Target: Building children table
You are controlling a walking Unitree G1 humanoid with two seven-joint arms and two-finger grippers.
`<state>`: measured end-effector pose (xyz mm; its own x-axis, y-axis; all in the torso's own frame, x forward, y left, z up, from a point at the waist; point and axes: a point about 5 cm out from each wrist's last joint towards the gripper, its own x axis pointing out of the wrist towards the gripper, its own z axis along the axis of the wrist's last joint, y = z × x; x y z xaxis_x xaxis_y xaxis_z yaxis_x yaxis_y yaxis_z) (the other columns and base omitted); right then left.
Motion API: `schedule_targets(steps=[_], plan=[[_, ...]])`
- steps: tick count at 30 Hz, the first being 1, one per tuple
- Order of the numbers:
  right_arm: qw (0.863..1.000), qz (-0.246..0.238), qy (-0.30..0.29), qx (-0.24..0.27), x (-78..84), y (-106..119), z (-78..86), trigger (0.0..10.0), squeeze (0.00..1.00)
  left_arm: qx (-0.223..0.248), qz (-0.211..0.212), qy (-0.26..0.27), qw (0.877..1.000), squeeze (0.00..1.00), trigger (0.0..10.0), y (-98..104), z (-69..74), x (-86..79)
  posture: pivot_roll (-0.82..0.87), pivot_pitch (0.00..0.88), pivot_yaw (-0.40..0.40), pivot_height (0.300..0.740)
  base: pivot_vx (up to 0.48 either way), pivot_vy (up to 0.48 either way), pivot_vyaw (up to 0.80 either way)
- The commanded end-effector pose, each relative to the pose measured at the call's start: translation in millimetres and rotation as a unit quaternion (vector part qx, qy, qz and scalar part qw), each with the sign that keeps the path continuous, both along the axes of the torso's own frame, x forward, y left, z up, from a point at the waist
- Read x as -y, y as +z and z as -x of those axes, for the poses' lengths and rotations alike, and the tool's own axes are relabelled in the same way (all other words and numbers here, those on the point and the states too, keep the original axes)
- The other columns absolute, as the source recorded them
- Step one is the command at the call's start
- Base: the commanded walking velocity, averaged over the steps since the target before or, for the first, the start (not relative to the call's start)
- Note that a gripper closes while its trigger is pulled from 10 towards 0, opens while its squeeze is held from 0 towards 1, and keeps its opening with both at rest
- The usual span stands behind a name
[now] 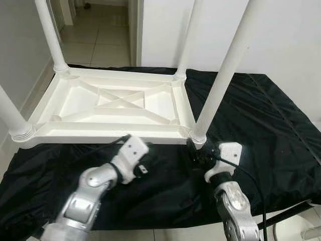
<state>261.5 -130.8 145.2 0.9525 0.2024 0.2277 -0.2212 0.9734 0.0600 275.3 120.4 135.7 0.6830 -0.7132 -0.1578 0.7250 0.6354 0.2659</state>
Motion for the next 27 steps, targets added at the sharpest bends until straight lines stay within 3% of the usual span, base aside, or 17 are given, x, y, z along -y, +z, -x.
schedule_targets(steps=[1, 4, 6, 8, 9, 11, 13, 20, 27], plan=[[1.0, 0.001, 0.005, -0.016, 1.1, -5, -0.4, 10.0, 0.0, -0.002, -0.007, -0.017, 1.0, 0.0, 10.0, 0, -0.2, -0.9, -0.04, 0.024, -0.054, 0.74, 0.0, 0.0, 0.0], [0.999, -0.005, 0.037, -0.018, -4.0, -3, -3.8, 10.0, 0.0, 0.0, -0.033, 0.003, 0.999, 0.0, 10.0, 0, -6.6, -21.8, -0.04, 0.03, -0.052, 0.74, 0.0, 0.0, 0.0], [0.999, -0.005, 0.037, -0.018, -4.0, -3, -3.8, 10.0, 0.0, 0.0, -0.033, 0.003, 0.999, 0.0, 10.0, 0, -6.6, -21.8, -0.04, 0.03, -0.052, 0.74, 0.0, 0.0, 0.0], [0.998, -0.007, 0.065, -0.015, -7.2, 2, -8.4, 10.0, 0.0, 0.004, -0.056, 0.041, 0.998, 0.0, 10.0, 2, -17.2, -46.5, -0.03, 0.047, -0.051, 0.74, 0.0, 0.0, 0.0], [0.998, -0.007, 0.065, -0.015, -7.2, 2, -8.4, 10.0, 0.0, 0.004, -0.056, 0.041, 0.998, 0.0, 10.0, 2, -17.2, -46.5, -0.03, 0.047, -0.051, 0.74, 0.0, 0.0, 0.0], [0.995, -0.005, 0.094, -0.015, -7.2, 5, -15.3, 10.0, 0.0, 0.019, -0.074, 0.092, 0.993, 0.0, 10.0, 11, -32.2, -74.0, -0.03, 0.052, -0.052, 0.74, 0.0, 0.0, 0.0], [0.995, -0.006, 0.102, -0.019, -1.5, 5, -21.1, 10.0, 0.0, 0.035, -0.086, 0.129, 0.987, 0.0, 10.0, 19, -44.7, -88.6, -0.03, 0.055, -0.053, 0.74, 0.0, 0.0, 0.0], [0.996, -0.003, 0.088, -0.018, 12.0, 7, -31.3, 10.0, 0.0, 0.054, -0.108, 0.181, 0.976, 0.0, 10.0, 27, -63.8, -104.0, -0.03, 0.063, -0.049, 0.74, 0.0, 0.0, 0.0], [0.998, -0.012, 0.051, -0.018, 28.6, 7, -37.8, 10.0, 0.0, 0.054, -0.106, 0.189, 0.975, 0.0, 10.0, 33, -77.9, -102.7, -0.03, 0.066, -0.047, 0.74, 0.0, 0.0, 0.0]])
